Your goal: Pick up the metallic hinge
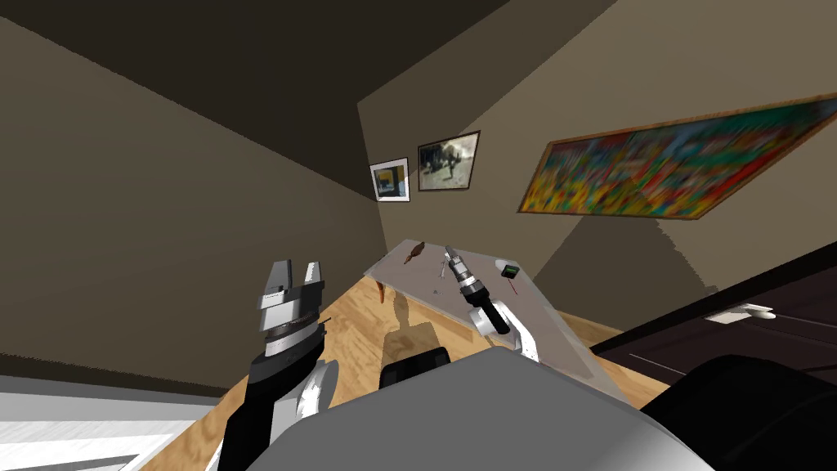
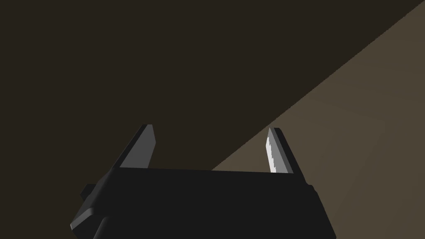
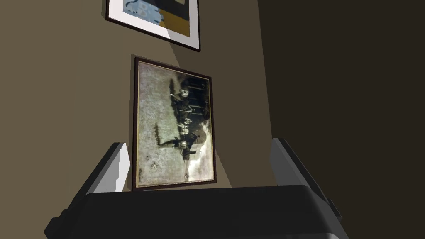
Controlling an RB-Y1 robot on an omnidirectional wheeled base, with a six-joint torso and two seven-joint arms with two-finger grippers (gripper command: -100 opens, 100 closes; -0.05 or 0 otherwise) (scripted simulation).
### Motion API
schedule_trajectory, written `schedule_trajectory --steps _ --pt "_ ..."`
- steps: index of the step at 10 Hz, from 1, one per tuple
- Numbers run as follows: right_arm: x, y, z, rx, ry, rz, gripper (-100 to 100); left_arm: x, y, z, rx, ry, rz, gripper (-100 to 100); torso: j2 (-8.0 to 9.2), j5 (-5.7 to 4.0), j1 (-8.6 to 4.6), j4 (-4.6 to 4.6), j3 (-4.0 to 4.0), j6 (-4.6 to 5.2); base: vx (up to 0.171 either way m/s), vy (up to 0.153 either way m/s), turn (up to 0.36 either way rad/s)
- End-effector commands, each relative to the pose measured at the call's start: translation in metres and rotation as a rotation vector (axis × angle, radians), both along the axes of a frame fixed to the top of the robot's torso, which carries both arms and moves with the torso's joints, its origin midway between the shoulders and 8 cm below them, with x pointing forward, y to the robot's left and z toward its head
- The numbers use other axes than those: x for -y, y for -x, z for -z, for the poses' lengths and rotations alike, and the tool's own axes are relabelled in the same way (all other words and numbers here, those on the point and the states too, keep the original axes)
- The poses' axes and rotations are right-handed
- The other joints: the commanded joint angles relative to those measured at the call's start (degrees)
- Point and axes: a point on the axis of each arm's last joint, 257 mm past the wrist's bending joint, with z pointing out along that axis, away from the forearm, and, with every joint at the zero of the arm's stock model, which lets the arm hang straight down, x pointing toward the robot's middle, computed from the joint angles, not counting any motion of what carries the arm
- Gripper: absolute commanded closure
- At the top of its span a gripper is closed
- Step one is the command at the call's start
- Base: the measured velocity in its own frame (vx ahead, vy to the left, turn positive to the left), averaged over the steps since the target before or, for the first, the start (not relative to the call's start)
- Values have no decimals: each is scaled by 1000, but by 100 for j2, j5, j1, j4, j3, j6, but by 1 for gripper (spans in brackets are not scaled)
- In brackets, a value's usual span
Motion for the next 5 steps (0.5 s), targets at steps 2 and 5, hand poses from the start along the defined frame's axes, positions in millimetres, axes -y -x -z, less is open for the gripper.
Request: schedule_trajectory --steps 2,5 --pt "-12 -14 26 -46 82 -20 -100 0 0 0 0 0 0 0 1 0 -1 0 1 1 23 44 41" --pt "-19 -23 48 -85 142 -31 -100 0 0 0 0 0 0 0 3 1 3 1 2 0 19 42 35"
